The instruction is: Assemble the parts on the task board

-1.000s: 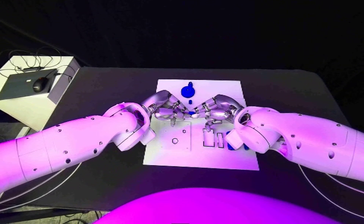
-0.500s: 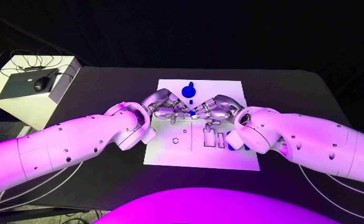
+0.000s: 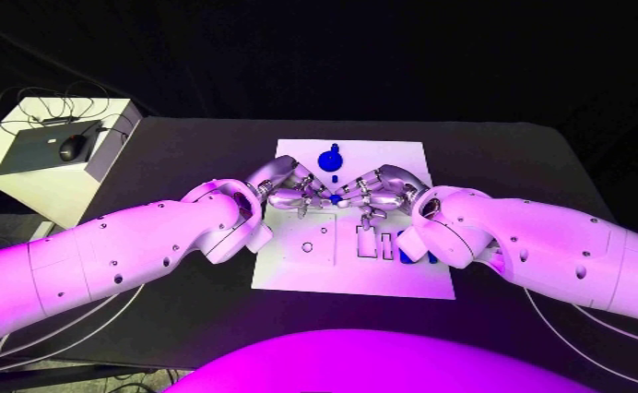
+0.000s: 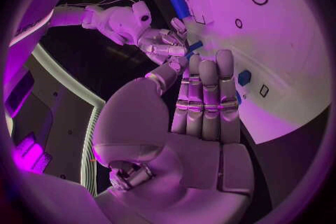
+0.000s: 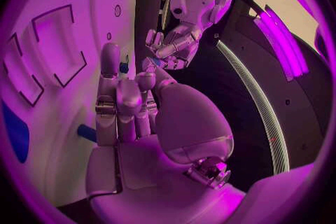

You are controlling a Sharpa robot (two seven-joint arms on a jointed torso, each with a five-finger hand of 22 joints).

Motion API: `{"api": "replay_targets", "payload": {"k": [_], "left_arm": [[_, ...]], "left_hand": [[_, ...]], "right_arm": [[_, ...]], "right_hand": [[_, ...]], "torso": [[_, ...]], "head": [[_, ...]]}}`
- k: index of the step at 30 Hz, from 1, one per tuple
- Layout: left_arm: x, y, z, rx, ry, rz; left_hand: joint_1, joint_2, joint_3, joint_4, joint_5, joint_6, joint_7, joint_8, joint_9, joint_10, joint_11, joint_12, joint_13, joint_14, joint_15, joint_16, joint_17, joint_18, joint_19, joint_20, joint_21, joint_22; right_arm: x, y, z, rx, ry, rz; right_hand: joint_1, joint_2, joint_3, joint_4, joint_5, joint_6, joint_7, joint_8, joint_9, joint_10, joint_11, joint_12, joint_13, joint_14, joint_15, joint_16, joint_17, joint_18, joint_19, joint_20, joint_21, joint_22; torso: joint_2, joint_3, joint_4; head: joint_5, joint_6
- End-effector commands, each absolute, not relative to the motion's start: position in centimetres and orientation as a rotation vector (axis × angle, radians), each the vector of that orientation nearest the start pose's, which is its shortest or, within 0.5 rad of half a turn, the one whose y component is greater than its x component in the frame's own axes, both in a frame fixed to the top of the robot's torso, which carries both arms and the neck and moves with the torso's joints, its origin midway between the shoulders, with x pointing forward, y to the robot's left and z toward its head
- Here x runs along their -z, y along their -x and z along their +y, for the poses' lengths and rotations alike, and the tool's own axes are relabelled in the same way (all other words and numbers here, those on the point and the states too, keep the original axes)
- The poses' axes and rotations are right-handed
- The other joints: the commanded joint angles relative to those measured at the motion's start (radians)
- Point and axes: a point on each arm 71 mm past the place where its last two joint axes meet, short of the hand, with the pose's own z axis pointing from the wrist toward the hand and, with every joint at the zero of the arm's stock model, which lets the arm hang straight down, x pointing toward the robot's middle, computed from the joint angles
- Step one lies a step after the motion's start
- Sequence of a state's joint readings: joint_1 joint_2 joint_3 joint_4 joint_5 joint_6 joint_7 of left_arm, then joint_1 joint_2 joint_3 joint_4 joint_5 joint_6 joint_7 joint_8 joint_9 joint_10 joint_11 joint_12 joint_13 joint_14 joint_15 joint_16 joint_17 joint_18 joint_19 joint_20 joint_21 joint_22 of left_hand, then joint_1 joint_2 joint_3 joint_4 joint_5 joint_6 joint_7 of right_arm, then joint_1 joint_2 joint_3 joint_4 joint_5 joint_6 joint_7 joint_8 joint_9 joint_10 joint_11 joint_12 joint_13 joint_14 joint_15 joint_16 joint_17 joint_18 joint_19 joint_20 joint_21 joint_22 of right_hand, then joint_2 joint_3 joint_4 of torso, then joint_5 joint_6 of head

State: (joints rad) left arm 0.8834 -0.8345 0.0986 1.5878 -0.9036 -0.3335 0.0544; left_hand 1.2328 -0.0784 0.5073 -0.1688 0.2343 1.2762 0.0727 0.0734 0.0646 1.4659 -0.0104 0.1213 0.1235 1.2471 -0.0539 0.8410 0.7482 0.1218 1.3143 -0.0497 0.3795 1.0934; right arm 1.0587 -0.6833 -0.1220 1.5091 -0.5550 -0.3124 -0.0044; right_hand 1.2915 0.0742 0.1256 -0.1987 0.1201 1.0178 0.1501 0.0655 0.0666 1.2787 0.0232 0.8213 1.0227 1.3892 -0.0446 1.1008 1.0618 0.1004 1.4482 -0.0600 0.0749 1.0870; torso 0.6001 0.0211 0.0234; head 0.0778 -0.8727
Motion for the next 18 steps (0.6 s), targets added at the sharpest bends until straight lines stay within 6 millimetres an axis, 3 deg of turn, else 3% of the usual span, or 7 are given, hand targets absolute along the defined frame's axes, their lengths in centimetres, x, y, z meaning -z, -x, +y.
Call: {"api": "replay_targets", "payload": {"k": [1,6,12,13,18], "left_arm": [[27.25,-42.44,17.84,1.149,0.498,1.875],[27.31,-42.48,18.01,1.141,0.513,1.877],[27.4,-42.53,18.15,1.13,0.532,1.882],[27.42,-42.54,18.18,1.127,0.534,1.883],[27.46,-42.59,18.33,1.116,0.543,1.883]], "left_hand": [[-0.01,-0.005,0.008,0.0,0.007,0.023,-0.018,0.002,0.055,0.023,-0.008,0.004,0.003,0.0,-0.008,0.007,0.003,0.017,-0.007,-0.002,0.007,0.005],[-0.013,-0.007,0.012,-0.001,0.008,0.024,-0.019,0.003,0.057,0.023,-0.008,0.006,0.006,0.001,-0.009,0.01,0.006,0.017,-0.006,-0.002,0.009,0.011],[-0.016,-0.008,0.018,-0.001,0.008,0.024,-0.018,0.004,0.058,0.023,-0.008,0.009,0.009,0.001,-0.009,0.013,0.009,0.017,-0.006,-0.002,0.01,0.017],[-0.016,-0.008,0.018,-0.001,0.008,0.024,-0.019,0.004,0.059,0.023,-0.008,0.009,0.009,0.001,-0.009,0.014,0.009,0.017,-0.006,-0.002,0.01,0.018],[-0.016,-0.009,0.02,-0.002,0.008,0.025,-0.019,0.004,0.059,0.023,-0.009,0.01,0.01,0.001,-0.009,0.015,0.01,0.018,-0.005,-0.002,0.01,0.019]], "right_arm": [[28.53,-43.51,-12.88,-1.187,-0.714,2.03],[28.53,-43.48,-12.87,-1.189,-0.709,2.034],[28.48,-43.29,-12.58,-1.217,-0.69,2.05],[28.47,-43.26,-12.53,-1.221,-0.687,2.052],[28.4,-43.17,-12.41,-1.237,-0.678,2.053]], "right_hand": [[0.011,0.002,-0.007,-0.001,0.001,-0.001,0.004,-0.001,0.0,-0.009,-0.002,0.017,-0.016,-0.007,0.001,0.009,-0.01,0.014,-0.001,0.005,0.003,-0.01],[0.012,0.011,-0.003,0.001,0.002,0.036,-0.01,0.003,0.002,-0.003,-0.01,0.026,-0.012,-0.003,-0.005,0.015,-0.006,0.013,0.002,0.003,0.005,-0.01],[0.016,0.048,0.01,0.008,0.002,0.144,-0.059,0.032,0.012,0.03,-0.036,0.061,0.013,0.016,-0.022,0.045,0.024,0.004,0.011,-0.009,0.011,-0.007],[0.014,0.051,0.007,0.006,-0.002,0.163,-0.064,0.013,0.007,0.039,-0.046,0.05,0.013,0.015,-0.033,0.047,0.031,-0.013,0.012,-0.024,0.011,-0.007],[0.018,0.058,0.008,0.003,-0.002,0.184,-0.072,0.011,0.011,0.05,-0.046,0.055,0.03,0.025,-0.033,0.054,0.045,-0.016,0.016,-0.027,0.011,-0.008]], "torso": [[0.0,-0.0002,0.0003],[0.0,-0.0003,0.0008],[0.0,-0.0002,0.0002],[0.0,-0.0001,0.0003],[0.0,-0.0002,0.0001]], "head": [[0.0,0.0],[0.001,0.0],[0.002,0.0],[0.002,0.0],[0.002,0.0]]}}
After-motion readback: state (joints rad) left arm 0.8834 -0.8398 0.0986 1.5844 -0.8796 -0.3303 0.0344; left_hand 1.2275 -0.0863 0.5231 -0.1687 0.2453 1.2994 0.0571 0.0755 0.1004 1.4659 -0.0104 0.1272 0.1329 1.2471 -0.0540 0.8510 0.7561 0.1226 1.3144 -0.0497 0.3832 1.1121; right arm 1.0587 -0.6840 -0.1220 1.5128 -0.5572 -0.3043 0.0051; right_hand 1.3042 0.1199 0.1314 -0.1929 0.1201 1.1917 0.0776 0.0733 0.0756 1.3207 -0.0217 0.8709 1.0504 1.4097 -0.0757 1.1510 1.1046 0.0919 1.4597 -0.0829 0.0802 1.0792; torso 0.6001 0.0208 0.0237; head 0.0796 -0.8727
